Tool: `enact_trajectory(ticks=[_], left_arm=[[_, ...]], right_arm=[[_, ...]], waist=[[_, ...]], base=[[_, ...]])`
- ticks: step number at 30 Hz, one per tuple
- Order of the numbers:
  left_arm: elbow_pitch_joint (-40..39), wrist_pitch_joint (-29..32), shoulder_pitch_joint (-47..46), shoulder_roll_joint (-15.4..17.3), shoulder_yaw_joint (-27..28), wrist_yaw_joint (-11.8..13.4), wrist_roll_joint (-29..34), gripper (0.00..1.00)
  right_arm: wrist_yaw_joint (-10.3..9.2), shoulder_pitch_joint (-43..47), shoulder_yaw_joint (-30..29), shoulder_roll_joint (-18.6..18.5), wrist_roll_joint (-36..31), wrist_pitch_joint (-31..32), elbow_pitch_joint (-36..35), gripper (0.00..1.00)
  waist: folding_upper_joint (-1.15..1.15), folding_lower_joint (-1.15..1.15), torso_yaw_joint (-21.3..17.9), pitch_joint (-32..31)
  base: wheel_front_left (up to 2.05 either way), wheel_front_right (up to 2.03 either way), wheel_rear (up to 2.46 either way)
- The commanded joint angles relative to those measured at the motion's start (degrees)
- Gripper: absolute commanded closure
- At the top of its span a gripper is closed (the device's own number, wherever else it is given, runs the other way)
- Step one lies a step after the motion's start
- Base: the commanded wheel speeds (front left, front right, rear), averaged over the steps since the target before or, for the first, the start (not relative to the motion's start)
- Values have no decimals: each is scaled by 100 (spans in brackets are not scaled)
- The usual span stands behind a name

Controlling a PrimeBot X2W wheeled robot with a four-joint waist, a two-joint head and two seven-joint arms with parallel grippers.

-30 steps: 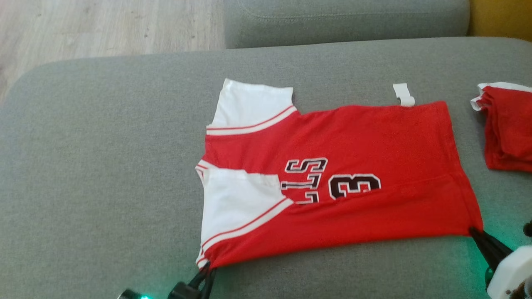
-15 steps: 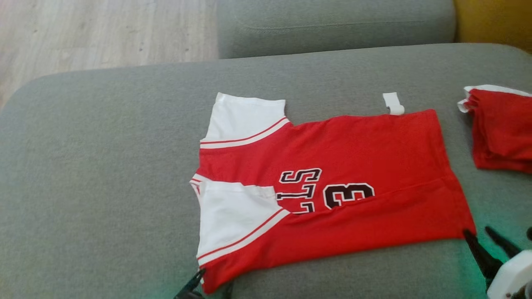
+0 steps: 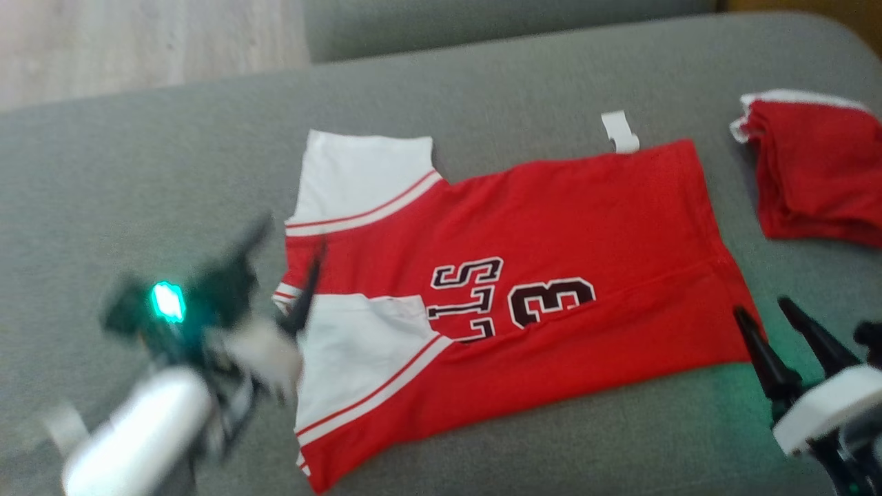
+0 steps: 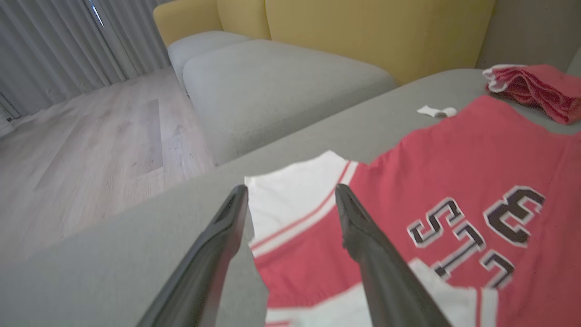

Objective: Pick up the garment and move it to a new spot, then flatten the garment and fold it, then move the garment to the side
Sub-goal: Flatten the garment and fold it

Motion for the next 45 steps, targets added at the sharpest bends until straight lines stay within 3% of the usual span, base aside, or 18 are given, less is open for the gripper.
enact_trajectory(ticks=[1,8,12,19,27,36,37,38,39,40,41,45], left_arm=[[-158,68,-430,189,306,-52,-30,0],[887,1190,-2188,208,602,-1078,-805,0],[1698,1894,-2971,206,591,-1482,-1068,0],[2893,2608,-3720,301,481,-1736,-1199,0],[3742,2437,-3965,375,282,-1822,-989,0],[4129,2255,-3995,265,7,-1916,-1087,0],[4136,2272,-3995,246,-29,-1923,-1139,13],[4139,2279,-3992,230,-61,-1927,-1195,52],[4139,2281,-3989,226,-95,-1931,-1243,59],[4105,2265,-3984,225,-150,-1933,-1289,91],[4058,2214,-3984,236,-201,-1934,-1334,100],[3953,1921,-4054,306,-334,-1936,-1356,100]], right_arm=[[-10,-169,-30,-138,-63,9,-190,0],[-10,-450,-111,94,-362,211,-615,0],[-10,-603,-112,199,-445,252,-684,0],[-10,-793,-64,329,-486,184,-653,0],[-10,-865,-40,401,-466,38,-548,0],[-10,-892,-75,455,-418,-54,-438,0],[-10,-896,-83,451,-417,-53,-431,0],[-10,-902,-91,445,-419,-53,-426,0],[-10,-910,-99,442,-422,-55,-423,0],[-10,-917,-106,441,-423,-51,-422,0],[-10,-923,-114,441,-423,-45,-423,0],[-10,-933,-144,436,-423,-24,-432,0]], waist=[[0,-1,-122,222],[0,-1,-428,862],[0,-1,-631,1166],[0,-1,-951,1557],[0,-1,-1136,1789],[0,-1,-1173,1777],[0,-1,-1174,1766],[0,-1,-1177,1755],[0,-1,-1182,1744],[0,-1,-1184,1734],[0,-1,-1184,1727],[0,-1,-1162,1709]], base=[[0,0,0],[0,0,0],[0,0,0],[0,0,0],[0,0,0],[0,0,0],[0,0,0],[0,0,0],[0,0,0],[0,0,0],[0,0,0],[0,0,0]])
